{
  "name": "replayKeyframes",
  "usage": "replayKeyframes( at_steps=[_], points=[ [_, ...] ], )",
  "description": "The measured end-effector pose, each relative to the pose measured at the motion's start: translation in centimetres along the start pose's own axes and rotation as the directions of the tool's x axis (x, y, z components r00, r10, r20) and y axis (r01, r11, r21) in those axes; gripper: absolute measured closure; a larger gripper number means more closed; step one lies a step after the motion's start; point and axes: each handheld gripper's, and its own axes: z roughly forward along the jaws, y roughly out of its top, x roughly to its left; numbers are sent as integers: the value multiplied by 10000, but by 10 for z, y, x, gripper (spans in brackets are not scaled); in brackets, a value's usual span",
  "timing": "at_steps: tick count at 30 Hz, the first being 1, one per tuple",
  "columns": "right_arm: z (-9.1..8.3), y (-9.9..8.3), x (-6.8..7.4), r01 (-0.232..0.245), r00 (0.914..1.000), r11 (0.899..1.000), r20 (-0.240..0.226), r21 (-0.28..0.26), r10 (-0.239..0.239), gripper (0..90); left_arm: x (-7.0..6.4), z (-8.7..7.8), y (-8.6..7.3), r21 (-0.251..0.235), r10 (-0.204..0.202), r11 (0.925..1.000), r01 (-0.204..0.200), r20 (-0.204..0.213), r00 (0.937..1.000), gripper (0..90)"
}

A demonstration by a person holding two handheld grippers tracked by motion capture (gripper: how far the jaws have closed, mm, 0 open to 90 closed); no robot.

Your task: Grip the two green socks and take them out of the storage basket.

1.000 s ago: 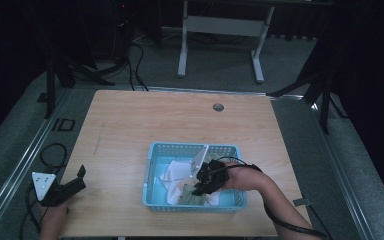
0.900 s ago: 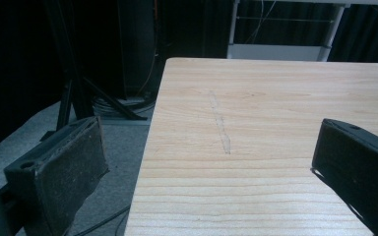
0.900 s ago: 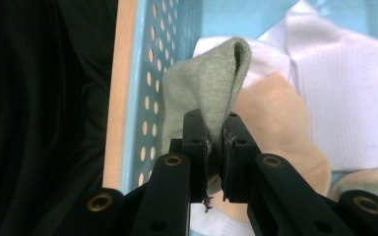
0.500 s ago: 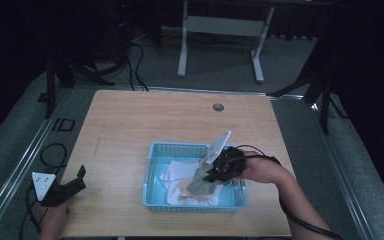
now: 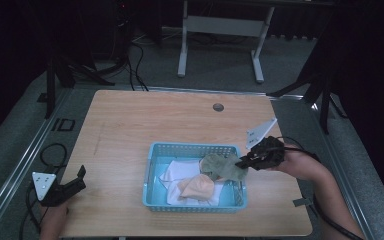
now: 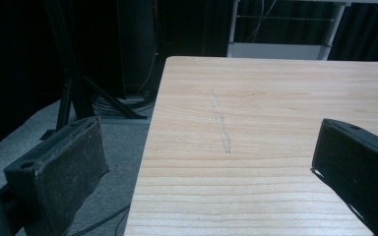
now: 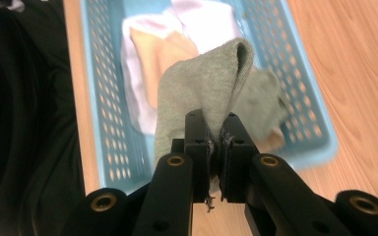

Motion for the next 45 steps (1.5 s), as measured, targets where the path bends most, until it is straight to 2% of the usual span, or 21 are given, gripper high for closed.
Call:
replayKeyframes(
  at_steps=[5,9,12,15,28,35,45],
  points=[
    [-16,-23,-5,-496,9980,9988,395,58,493,845,0,0,0,11,7,10000,-7,-26,10000,4],
    [-28,-45,-8,-988,9929,9951,669,-13,986,844,0,0,0,15,29,10000,-29,-44,10000,4],
    [-32,-60,-8,-1220,9894,9925,796,47,1212,844,0,0,0,18,27,10000,-26,-47,10000,4],
    [-31,-76,-9,-1502,9861,9886,727,94,1491,844,-1,0,0,43,31,10000,-31,-57,10000,4],
    [12,-120,-10,-2375,9713,9696,244,592,2365,844,-1,0,0,24,45,10000,-45,-61,10000,4],
    [34,-136,-11,-2651,9639,9599,3,917,2662,844,-1,0,0,11,86,10000,-86,-76,9999,4],
    [54,-150,-24,-3003,9534,9472,64,1123,3015,844,-2,0,0,-2,117,9999,-117,-112,9999,4]
  ],
)
